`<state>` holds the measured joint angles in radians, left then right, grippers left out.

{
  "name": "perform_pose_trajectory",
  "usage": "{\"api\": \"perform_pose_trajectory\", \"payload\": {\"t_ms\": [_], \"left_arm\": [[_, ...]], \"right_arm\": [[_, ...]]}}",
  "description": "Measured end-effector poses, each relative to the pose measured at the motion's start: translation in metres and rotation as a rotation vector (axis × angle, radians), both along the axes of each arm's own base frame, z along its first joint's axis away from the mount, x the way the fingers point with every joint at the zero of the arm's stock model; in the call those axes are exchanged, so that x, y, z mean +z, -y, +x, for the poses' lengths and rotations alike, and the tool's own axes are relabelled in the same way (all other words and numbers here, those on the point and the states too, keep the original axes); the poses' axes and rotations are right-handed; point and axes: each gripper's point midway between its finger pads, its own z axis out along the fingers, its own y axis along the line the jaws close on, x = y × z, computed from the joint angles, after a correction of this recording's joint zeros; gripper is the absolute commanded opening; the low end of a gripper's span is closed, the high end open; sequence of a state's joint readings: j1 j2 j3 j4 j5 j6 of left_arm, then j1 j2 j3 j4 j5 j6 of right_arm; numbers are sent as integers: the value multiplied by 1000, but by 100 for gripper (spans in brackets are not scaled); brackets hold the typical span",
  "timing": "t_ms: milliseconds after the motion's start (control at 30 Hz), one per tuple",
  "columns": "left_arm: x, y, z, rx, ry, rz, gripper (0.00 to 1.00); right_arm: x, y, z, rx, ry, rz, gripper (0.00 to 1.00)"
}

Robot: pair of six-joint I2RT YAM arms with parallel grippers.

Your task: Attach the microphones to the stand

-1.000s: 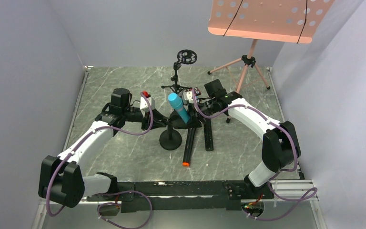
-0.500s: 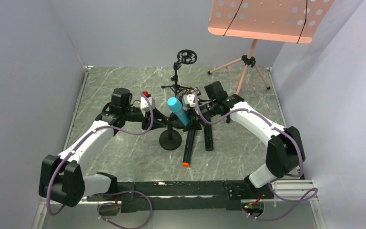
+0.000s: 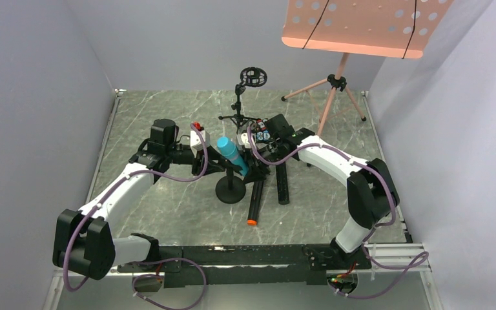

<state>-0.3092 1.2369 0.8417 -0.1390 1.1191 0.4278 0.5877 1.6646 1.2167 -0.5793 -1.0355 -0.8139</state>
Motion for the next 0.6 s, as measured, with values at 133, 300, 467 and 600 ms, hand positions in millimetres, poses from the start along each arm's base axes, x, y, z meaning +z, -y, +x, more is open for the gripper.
{"api": "perform_pose_trajectory", "payload": {"t_ms": [133,300,467,600], "left_arm": [[0,-1,0,1,-2,0,19],[0,-1,0,2,-3,1,34],[0,0,1,4,-3,-1,87],[3,1,-1,11,1,-9,99]], "right_arm": [[-1,-3,-2,1,-4,-8,4],[-2,-3,-2,-4,-11,-13,4],[-1,-5,0,-13,-4,-14,9],[-1,-8,1,-23,-8,-16,34]]}}
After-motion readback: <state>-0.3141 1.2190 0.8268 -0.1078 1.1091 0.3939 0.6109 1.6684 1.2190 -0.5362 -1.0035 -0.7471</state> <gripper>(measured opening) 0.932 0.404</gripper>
